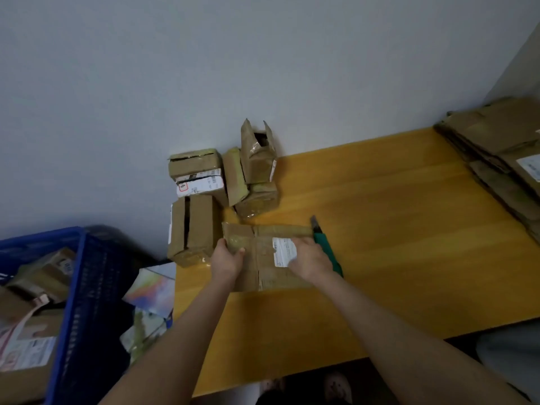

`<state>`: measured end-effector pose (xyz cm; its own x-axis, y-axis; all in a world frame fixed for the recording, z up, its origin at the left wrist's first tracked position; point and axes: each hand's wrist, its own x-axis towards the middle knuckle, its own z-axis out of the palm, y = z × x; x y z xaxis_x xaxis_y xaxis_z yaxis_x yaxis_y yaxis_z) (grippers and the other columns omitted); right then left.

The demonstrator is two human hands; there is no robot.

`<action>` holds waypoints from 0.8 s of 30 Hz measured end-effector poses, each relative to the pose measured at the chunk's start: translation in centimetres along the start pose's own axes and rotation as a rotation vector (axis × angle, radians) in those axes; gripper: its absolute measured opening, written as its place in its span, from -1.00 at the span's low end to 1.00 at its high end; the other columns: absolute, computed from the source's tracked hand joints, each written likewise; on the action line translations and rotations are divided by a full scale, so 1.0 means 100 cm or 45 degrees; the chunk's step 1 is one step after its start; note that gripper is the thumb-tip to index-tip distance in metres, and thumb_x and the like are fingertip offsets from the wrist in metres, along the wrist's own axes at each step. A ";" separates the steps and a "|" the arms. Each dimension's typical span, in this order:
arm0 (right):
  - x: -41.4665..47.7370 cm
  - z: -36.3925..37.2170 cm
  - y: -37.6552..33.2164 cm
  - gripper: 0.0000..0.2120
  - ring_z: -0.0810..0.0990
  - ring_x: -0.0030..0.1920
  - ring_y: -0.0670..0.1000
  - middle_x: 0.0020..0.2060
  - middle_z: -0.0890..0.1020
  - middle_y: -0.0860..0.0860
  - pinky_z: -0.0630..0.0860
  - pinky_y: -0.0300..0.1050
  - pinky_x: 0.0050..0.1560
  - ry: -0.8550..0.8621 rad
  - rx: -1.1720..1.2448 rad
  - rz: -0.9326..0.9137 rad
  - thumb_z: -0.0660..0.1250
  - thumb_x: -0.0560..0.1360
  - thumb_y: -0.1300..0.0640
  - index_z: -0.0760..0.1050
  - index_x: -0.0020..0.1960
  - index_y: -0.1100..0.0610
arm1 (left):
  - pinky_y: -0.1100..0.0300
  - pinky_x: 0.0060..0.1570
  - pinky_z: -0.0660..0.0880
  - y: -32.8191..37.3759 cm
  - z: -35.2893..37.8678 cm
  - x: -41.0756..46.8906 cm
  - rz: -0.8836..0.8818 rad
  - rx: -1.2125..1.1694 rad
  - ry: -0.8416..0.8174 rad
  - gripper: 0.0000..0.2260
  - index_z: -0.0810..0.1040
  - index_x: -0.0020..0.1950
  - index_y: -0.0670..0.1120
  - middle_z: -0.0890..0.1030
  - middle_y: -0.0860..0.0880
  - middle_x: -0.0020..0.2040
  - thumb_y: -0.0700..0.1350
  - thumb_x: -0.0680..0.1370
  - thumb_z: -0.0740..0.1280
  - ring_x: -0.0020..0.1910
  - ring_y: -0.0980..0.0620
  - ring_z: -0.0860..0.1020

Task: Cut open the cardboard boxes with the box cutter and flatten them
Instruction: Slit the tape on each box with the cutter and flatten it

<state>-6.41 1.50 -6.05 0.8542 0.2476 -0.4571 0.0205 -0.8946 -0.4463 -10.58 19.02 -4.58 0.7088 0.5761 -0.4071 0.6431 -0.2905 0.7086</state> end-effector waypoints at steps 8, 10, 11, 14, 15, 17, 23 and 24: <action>-0.016 -0.005 0.063 -0.31 -0.08 0.55 0.11 0.56 -0.04 0.03 0.13 0.06 0.47 -0.121 -0.197 -0.083 0.31 0.56 0.09 0.02 0.56 -0.06 | -0.07 0.22 0.46 0.010 0.075 -0.021 -0.106 -0.046 -0.018 -0.64 0.39 0.37 -0.17 0.53 -0.19 0.26 -0.14 0.59 0.31 0.24 -0.23 0.49; -0.014 -0.005 0.067 -0.32 -0.07 0.55 0.13 0.55 -0.03 0.06 0.15 0.09 0.47 -0.135 -0.228 -0.104 0.30 0.56 0.01 0.02 0.56 -0.06 | -0.06 0.22 0.45 0.009 0.075 -0.021 -0.099 0.023 0.000 -0.64 0.38 0.37 -0.17 0.53 -0.19 0.27 -0.13 0.60 0.31 0.25 -0.22 0.49; -0.013 -0.004 0.066 -0.34 -0.06 0.54 0.14 0.55 -0.01 0.07 0.16 0.09 0.47 -0.134 -0.240 -0.126 0.29 0.56 -0.02 0.04 0.56 -0.05 | -0.06 0.21 0.45 0.006 0.072 -0.020 -0.098 0.076 0.014 -0.63 0.37 0.37 -0.17 0.53 -0.19 0.27 -0.11 0.60 0.31 0.26 -0.23 0.49; -0.004 0.003 0.058 -0.34 -0.10 0.54 0.18 0.55 -0.04 0.10 0.06 0.10 0.51 -0.120 -0.283 -0.194 0.25 0.57 -0.09 0.03 0.56 -0.04 | -0.08 0.19 0.47 -0.006 0.060 -0.010 -0.097 0.206 0.043 -0.60 0.33 0.40 -0.15 0.53 -0.19 0.28 -0.06 0.60 0.30 0.25 -0.23 0.49; 0.000 0.006 0.054 -0.34 -0.14 0.55 0.18 0.56 -0.07 0.09 0.01 0.10 0.52 -0.117 -0.292 -0.209 0.24 0.57 -0.10 0.01 0.57 -0.04 | -0.10 0.19 0.48 -0.010 0.058 -0.007 -0.090 0.241 0.053 -0.57 0.30 0.42 -0.13 0.51 -0.19 0.30 -0.05 0.60 0.30 0.26 -0.23 0.49; 0.009 0.008 0.048 -0.31 -0.22 0.54 0.18 0.56 -0.14 0.05 -0.09 0.12 0.52 -0.096 -0.292 -0.228 0.22 0.58 -0.11 -0.07 0.58 -0.08 | -0.11 0.22 0.45 -0.014 0.058 -0.003 -0.062 0.302 0.081 -0.46 0.20 0.50 -0.12 0.38 -0.19 0.40 -0.06 0.59 0.32 0.31 -0.24 0.44; 0.045 0.027 0.047 -0.35 -0.37 0.50 0.20 0.54 -0.29 0.04 -0.24 0.24 0.49 -0.129 -0.549 -0.337 0.02 0.59 -0.25 -0.17 0.57 -0.11 | -0.03 0.53 -0.01 -0.033 0.078 0.003 0.538 0.937 0.012 -0.40 -0.01 0.59 -0.09 0.00 -0.11 0.59 -0.03 0.63 0.19 0.56 -0.15 -0.01; 0.049 0.033 0.049 -0.37 -0.39 0.49 0.20 0.53 -0.30 0.03 -0.24 0.27 0.48 -0.121 -0.575 -0.351 -0.03 0.60 -0.25 -0.19 0.57 -0.11 | -0.04 0.53 -0.13 -0.036 0.083 0.006 0.638 1.025 -0.065 -0.42 -0.06 0.60 -0.05 -0.07 -0.05 0.61 0.02 0.65 0.11 0.58 -0.11 -0.10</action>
<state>-3.82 -0.48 -13.01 0.7353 0.5097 -0.4467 0.4766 -0.8575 -0.1939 -10.06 14.11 -12.21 0.9560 0.2130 -0.2016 0.2538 -0.9453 0.2048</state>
